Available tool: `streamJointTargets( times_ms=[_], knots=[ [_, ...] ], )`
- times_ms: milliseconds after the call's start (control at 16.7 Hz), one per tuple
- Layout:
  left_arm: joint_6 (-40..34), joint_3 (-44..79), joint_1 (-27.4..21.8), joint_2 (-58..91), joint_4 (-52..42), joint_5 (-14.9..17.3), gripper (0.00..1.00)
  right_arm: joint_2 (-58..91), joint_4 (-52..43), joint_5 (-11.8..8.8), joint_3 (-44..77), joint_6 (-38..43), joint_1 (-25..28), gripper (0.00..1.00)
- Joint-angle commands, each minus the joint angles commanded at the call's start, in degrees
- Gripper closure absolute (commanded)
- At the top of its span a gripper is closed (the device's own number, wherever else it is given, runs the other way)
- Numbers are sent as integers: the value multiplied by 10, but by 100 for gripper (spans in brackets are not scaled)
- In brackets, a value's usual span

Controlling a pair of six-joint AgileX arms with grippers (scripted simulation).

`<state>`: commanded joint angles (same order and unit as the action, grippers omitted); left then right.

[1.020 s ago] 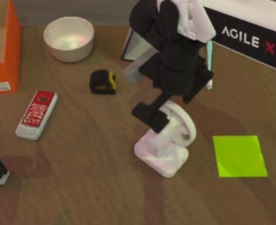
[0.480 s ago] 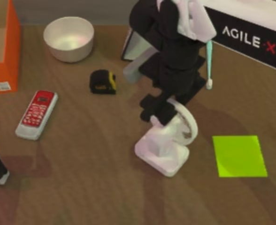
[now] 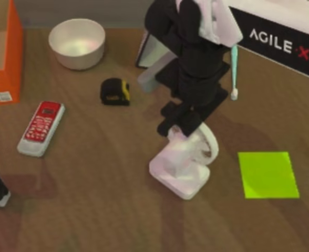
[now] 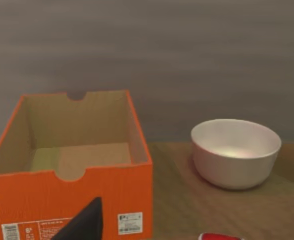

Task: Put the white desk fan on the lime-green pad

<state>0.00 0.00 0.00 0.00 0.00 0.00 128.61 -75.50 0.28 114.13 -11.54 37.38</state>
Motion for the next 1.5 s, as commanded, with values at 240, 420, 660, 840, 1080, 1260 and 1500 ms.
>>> streamJointTargets(
  times_ms=[240, 420, 660, 840, 1080, 1260, 1500],
  knots=[
    [0, 0, 0, 0, 0, 0, 0, 0, 0, 0, 0, 0, 0, 100],
    [0, 0, 0, 0, 0, 0, 0, -2, -10, 0, 10, -1, 1, 100],
    [0, 0, 0, 0, 0, 0, 0, 8, -81, 0, 95, 0, 2, 100],
    [0, 0, 0, 0, 0, 0, 0, 12, -122, 0, 137, 0, 3, 100],
    [0, 0, 0, 0, 0, 0, 0, 10, -123, 0, 139, 1, 0, 100],
    [0, 0, 0, 0, 0, 0, 0, 4, -122, 0, 134, 18, -1, 100],
    [0, 0, 0, 0, 0, 0, 0, -29, -110, -3, 103, 127, -13, 100]
  ],
)
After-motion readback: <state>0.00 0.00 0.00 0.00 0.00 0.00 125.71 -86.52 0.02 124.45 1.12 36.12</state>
